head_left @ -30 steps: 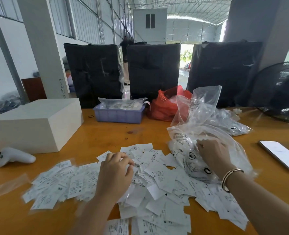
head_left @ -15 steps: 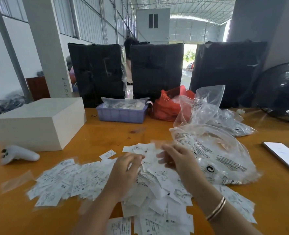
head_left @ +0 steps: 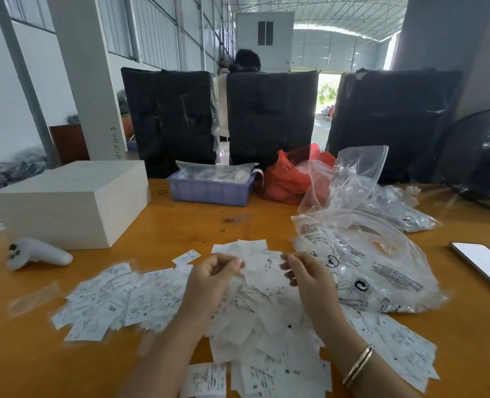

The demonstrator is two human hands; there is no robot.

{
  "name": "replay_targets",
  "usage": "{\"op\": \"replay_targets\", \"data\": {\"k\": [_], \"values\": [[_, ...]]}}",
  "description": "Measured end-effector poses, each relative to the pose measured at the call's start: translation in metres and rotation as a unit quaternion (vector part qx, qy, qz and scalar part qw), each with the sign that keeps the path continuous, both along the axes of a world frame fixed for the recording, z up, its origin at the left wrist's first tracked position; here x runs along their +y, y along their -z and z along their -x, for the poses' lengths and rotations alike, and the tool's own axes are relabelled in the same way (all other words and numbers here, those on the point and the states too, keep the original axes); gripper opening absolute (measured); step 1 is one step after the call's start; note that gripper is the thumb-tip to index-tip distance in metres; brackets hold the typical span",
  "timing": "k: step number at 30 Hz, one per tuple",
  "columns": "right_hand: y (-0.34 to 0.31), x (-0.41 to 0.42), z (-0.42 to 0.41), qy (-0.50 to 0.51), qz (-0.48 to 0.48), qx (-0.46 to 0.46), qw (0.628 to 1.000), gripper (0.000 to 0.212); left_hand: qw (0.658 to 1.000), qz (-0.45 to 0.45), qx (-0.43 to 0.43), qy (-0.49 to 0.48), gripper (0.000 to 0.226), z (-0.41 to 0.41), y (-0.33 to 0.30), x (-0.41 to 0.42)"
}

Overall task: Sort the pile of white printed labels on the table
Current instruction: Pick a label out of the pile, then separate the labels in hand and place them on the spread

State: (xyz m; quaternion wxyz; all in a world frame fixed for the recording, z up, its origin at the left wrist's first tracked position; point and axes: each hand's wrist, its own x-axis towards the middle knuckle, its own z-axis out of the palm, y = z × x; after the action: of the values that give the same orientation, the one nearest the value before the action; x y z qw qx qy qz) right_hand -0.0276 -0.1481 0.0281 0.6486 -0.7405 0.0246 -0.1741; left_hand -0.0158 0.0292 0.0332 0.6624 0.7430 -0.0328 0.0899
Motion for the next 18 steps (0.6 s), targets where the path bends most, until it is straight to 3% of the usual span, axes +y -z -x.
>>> {"op": "replay_targets", "data": {"k": [3, 6, 11, 14, 16, 18], "values": [[0.005, -0.004, -0.004, 0.025, 0.222, -0.024, 0.974, 0.014, 0.998, 0.037, 0.009, -0.043, 0.013, -0.002, 0.001, 0.002], [0.009, -0.003, -0.006, -0.03, 0.32, -0.032, 0.946, 0.018, 0.997, 0.065, 0.01, -0.05, 0.012, -0.003, 0.001, 0.001], [0.009, -0.004, 0.004, -0.025, 0.484, -0.019, 0.874, 0.034, 0.994, 0.108, 0.009, -0.033, 0.01, -0.002, -0.001, 0.003], [0.008, -0.007, 0.008, -0.039, 0.554, -0.001, 0.832, 0.049, 0.987, 0.151, 0.035, -0.038, 0.016, -0.005, -0.002, 0.006], [0.008, -0.007, 0.009, -0.048, 0.581, 0.007, 0.812, 0.046, 0.973, 0.223, 0.056, -0.023, 0.02, -0.006, -0.002, 0.007], [0.009, -0.008, 0.011, -0.04, 0.559, -0.015, 0.828, 0.036, 0.958, 0.277, 0.069, -0.006, 0.022, -0.006, -0.003, 0.008]]}}
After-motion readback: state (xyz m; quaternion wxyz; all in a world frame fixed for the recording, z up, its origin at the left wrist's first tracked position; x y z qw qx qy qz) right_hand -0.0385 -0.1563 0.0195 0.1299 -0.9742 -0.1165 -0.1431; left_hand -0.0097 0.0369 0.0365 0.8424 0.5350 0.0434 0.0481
